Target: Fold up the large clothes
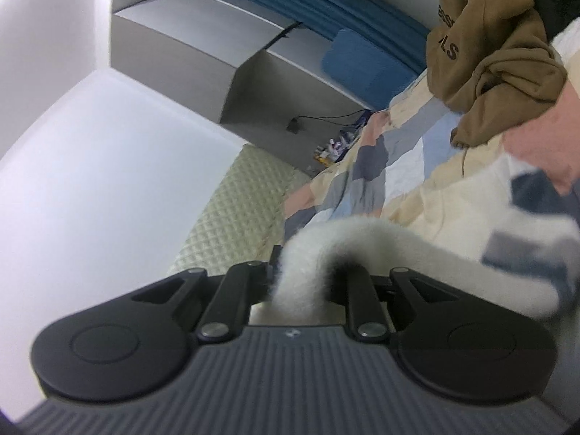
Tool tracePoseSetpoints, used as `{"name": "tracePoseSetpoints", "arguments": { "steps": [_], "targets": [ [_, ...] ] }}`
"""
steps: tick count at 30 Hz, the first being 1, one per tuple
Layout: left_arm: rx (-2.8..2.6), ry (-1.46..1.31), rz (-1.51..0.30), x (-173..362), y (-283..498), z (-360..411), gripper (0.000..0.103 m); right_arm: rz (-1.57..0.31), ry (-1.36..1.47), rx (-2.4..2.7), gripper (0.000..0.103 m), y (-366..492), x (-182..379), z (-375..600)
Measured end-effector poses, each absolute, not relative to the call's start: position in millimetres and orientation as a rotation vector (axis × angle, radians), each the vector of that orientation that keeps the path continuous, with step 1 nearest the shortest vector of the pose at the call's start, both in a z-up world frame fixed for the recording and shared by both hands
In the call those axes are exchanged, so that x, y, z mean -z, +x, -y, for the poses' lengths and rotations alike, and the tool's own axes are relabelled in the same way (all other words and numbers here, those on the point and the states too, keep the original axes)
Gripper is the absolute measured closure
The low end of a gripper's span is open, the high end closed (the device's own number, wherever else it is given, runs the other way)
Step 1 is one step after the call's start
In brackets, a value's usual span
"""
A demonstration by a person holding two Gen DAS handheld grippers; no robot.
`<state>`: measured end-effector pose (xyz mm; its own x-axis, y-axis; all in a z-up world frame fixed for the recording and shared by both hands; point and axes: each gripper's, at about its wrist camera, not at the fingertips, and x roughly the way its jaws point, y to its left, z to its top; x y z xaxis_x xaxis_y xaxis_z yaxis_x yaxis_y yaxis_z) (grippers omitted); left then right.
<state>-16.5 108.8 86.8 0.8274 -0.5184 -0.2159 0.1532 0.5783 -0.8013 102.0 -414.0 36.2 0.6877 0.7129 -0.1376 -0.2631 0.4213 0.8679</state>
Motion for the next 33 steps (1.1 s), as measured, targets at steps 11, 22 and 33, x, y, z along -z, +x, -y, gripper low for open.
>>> {"name": "tracePoseSetpoints", "arguments": {
  "steps": [11,22,33],
  "targets": [
    [0.268,-0.733,-0.533,-43,180,-111,0.084,-0.618,0.910,-0.481,0.084,263,3,372],
    [0.222,-0.670,-0.657,65,289,-117,0.082,-0.706,0.874,-0.377,0.083,338,97,356],
    [0.178,-0.689,-0.735,129,333,-120,0.082,-0.768,0.815,-0.309,0.084,366,133,337]
  ]
}}
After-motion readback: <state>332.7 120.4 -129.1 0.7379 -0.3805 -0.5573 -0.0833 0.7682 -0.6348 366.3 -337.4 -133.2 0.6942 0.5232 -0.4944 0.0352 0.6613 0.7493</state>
